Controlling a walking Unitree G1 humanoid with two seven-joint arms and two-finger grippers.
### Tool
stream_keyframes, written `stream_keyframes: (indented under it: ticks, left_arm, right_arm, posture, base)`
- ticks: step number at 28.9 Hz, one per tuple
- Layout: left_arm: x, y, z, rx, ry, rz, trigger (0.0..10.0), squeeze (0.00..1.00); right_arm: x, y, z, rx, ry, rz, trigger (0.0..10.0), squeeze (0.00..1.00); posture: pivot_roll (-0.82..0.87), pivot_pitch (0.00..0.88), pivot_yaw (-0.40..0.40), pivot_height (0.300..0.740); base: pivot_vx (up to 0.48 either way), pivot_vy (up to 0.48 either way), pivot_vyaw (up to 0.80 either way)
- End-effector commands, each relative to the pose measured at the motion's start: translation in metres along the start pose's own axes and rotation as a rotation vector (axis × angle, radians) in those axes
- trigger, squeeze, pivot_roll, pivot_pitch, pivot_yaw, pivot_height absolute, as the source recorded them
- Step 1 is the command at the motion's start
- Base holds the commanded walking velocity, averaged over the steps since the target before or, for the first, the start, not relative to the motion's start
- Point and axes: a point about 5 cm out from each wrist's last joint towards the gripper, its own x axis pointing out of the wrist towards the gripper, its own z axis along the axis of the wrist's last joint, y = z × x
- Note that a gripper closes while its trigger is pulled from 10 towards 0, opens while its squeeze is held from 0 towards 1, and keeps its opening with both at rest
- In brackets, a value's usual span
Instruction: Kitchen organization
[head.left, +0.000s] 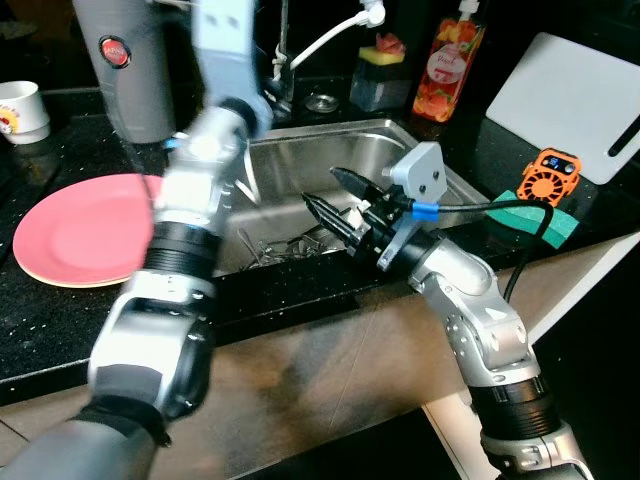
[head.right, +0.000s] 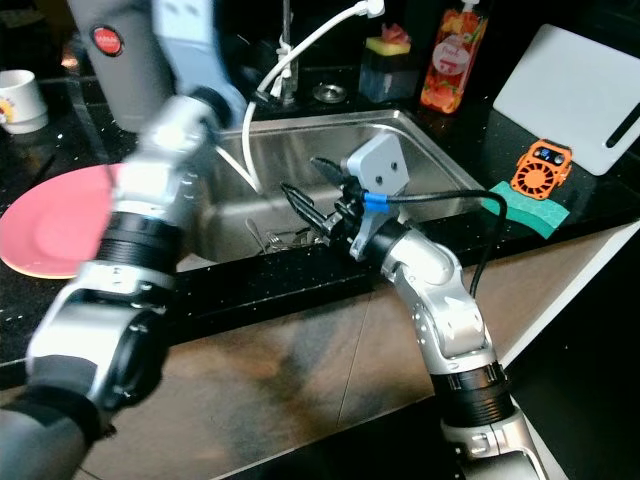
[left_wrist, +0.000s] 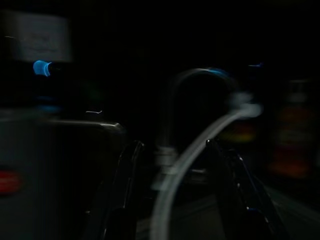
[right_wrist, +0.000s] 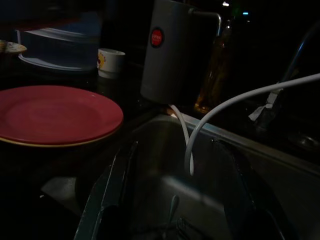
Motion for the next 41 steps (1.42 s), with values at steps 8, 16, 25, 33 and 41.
stream_keyframes:
  ticks: [8,16,25,33,41]
  left_arm:
    - [-0.049,0.041,-0.031,-0.16,0.16,0.169,10.0,0.0]
    - [-0.142,0.1,-0.05,-0.194,0.301,0.699,10.0,0.0]
    - [-0.176,0.113,-0.041,-0.12,0.453,0.719,10.0,0.0]
    - [-0.159,0.122,0.0,0.238,0.449,0.106,10.0,0.0]
    - [-0.161,0.123,0.003,0.587,0.483,-0.304,10.0,0.0]
  right_arm:
    - [-0.004,-0.008,0.002,-0.007,-0.01,-0.06,10.0,0.0]
    - [0.003,-0.019,-0.003,0.012,-0.003,-0.13,10.0,0.0]
    - [0.007,-0.02,-0.007,0.023,0.007,-0.125,10.0,0.0]
    - [0.011,-0.017,-0.013,0.033,0.015,-0.102,10.0,0.0]
    - [0.01,-0.019,-0.015,0.02,0.029,-0.092,10.0,0.0]
  posture:
    - [0.1,0.001,-0.017,0.74]
    - [0.19,0.042,-0.059,0.74]
    - [0.23,0.066,-0.07,0.74]
    - [0.27,0.081,-0.096,0.74]
    - [0.3,0.084,-0.092,0.74]
  base:
    - [0.0,0.0,0.0]
    - [0.0,0.0,0.0]
    - [0.0,0.0,0.0]
    - [0.0,0.0,0.0]
    - [0.0,0.0,0.0]
